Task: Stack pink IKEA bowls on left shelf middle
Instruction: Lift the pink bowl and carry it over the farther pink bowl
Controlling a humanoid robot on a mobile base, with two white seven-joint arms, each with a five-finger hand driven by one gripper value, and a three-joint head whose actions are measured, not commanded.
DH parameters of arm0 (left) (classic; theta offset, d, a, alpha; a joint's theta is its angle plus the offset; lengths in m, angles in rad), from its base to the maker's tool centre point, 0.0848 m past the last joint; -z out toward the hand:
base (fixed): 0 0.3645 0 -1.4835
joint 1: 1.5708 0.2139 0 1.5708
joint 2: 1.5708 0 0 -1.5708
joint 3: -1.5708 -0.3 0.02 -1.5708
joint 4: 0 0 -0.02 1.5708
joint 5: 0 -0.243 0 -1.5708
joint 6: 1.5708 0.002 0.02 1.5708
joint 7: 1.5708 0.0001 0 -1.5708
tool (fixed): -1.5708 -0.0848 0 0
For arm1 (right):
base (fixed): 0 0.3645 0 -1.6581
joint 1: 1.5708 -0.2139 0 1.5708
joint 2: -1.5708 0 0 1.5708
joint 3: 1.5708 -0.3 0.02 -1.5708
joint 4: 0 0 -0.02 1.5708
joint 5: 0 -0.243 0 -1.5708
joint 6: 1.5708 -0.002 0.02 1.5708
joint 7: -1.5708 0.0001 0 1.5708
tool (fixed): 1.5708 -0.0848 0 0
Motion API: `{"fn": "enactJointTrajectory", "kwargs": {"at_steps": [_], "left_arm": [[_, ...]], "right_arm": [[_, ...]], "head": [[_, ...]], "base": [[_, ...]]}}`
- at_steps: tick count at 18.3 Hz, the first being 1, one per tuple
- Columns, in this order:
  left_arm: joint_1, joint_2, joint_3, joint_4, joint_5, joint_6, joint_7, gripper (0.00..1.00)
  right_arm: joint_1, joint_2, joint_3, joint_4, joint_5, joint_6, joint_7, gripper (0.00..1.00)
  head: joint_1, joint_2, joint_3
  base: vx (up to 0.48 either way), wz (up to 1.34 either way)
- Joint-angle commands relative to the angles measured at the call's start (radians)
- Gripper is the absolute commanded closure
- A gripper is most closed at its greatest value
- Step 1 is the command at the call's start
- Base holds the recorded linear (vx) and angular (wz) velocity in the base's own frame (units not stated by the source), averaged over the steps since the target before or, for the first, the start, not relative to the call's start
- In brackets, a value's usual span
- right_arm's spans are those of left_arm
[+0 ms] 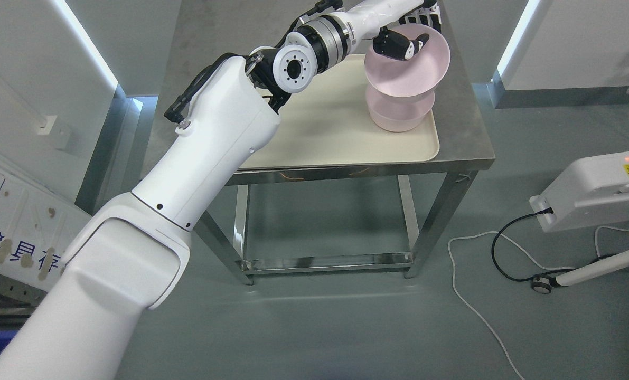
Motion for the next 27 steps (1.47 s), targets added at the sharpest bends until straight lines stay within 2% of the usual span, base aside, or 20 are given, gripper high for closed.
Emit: {"fn": "enactJointTrajectory", "kwargs": {"at_steps": [1, 10, 21, 27], "left_arm": [[-0.018, 0.005, -0.111, 0.158, 0.008, -0.005, 0.024, 0.98], [-0.018, 0.005, -0.051, 0.193, 0.008, -0.005, 0.052, 0.97], [-0.019, 0.005, -0.042, 0.104, 0.094, 0.003, 0.069, 0.96], [-0.019, 0.005, -0.040, 0.078, 0.144, 0.000, 0.088, 0.89]], "right_arm": [[0.000, -0.017, 0.000, 0.000, 0.000, -0.001, 0.000, 0.00], [0.001, -0.017, 0.000, 0.000, 0.000, -0.001, 0.000, 0.00], [0.000, -0.017, 0.000, 0.000, 0.000, -0.001, 0.000, 0.00], [0.000, -0.017, 0.000, 0.000, 0.000, -0.001, 0.000, 0.00]], "head": [[0.0000, 0.000, 0.000], [0.0000, 0.000, 0.000], [0.0000, 0.000, 0.000], [0.0000, 0.000, 0.000]], "base": [[0.000, 0.00], [0.000, 0.00], [0.000, 0.00], [0.000, 0.00]]}}
